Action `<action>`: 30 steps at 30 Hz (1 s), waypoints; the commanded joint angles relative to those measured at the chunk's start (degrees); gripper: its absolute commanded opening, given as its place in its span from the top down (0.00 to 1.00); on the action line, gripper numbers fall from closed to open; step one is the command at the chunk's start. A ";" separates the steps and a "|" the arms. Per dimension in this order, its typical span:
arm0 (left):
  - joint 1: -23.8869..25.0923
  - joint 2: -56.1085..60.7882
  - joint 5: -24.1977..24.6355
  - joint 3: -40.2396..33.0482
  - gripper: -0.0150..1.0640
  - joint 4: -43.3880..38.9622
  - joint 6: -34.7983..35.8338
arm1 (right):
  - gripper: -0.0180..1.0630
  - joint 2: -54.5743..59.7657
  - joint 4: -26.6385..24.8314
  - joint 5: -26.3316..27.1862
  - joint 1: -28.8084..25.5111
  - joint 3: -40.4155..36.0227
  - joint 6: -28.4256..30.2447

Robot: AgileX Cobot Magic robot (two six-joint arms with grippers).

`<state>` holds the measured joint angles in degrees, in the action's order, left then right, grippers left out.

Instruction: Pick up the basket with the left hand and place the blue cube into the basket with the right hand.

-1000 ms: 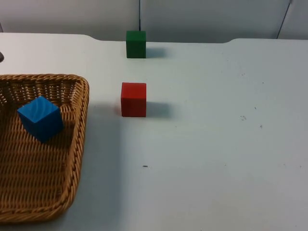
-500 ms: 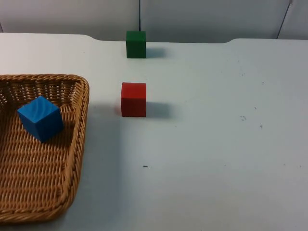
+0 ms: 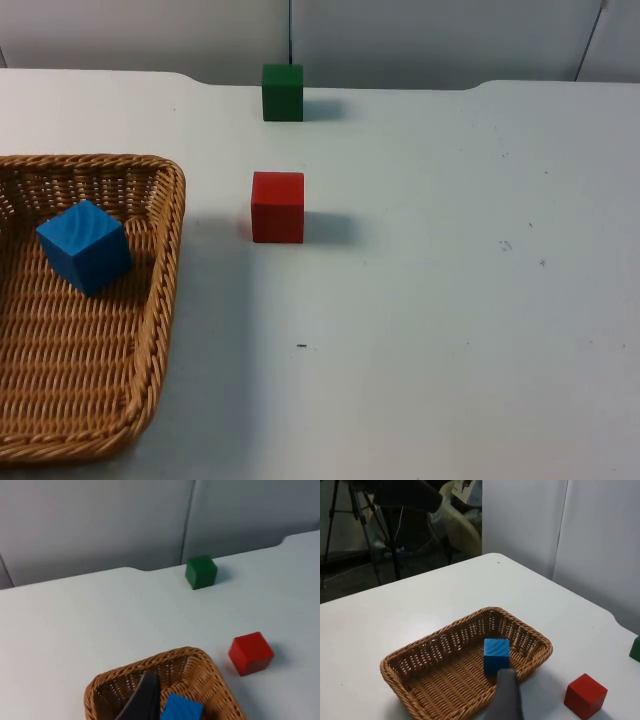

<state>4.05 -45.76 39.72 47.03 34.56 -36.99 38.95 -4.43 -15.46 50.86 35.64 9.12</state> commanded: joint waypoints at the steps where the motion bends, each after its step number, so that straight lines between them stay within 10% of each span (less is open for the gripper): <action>1: -1.70 3.60 0.14 -1.65 0.16 -2.20 1.35 | 0.37 -0.26 0.19 1.42 0.14 -0.10 -0.01; 30: -1.63 45.76 30.24 -8.51 0.16 -36.90 33.47 | 0.37 -0.64 2.20 -9.26 0.14 -0.10 -0.12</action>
<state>2.54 -0.32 69.75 39.01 -2.07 -4.24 38.68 -2.78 -24.31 50.86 35.64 9.00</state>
